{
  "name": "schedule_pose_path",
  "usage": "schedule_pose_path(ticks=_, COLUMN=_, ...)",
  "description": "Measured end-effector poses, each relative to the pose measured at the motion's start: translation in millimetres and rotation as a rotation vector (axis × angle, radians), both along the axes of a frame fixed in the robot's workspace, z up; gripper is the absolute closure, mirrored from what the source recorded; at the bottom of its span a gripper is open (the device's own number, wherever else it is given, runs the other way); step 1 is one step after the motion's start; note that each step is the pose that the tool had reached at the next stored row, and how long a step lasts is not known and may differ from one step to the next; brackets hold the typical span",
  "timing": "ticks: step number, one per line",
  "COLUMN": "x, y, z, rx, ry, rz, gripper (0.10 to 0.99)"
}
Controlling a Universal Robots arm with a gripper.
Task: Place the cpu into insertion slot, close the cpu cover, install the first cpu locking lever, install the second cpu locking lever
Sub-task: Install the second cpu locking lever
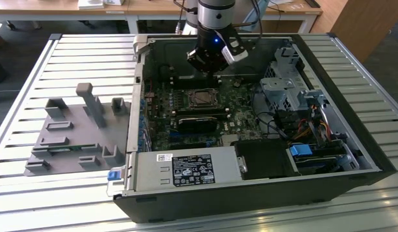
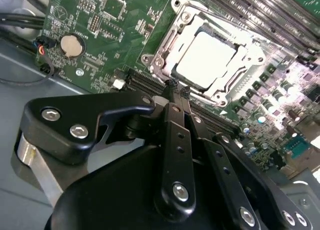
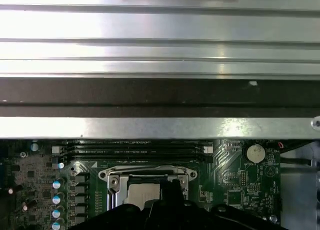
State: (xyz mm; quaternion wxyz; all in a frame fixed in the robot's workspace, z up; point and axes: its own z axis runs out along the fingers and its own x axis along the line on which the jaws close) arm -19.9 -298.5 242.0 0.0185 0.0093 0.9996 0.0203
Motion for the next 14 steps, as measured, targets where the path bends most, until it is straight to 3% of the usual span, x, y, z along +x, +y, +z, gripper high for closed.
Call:
schedule_pose_path(ticks=3, x=0.0, y=-6.1, z=0.0, rx=0.000, ry=0.0010, rz=0.000, gripper=0.980)
schedule_pose_path(ticks=8, x=0.0, y=-11.8, z=0.0, rx=-0.001, ry=0.0086, rz=0.000, gripper=0.980)
schedule_pose_path(ticks=14, x=0.0, y=-21.2, z=-0.1, rx=-0.001, ry=0.0092, rz=0.000, gripper=0.980)
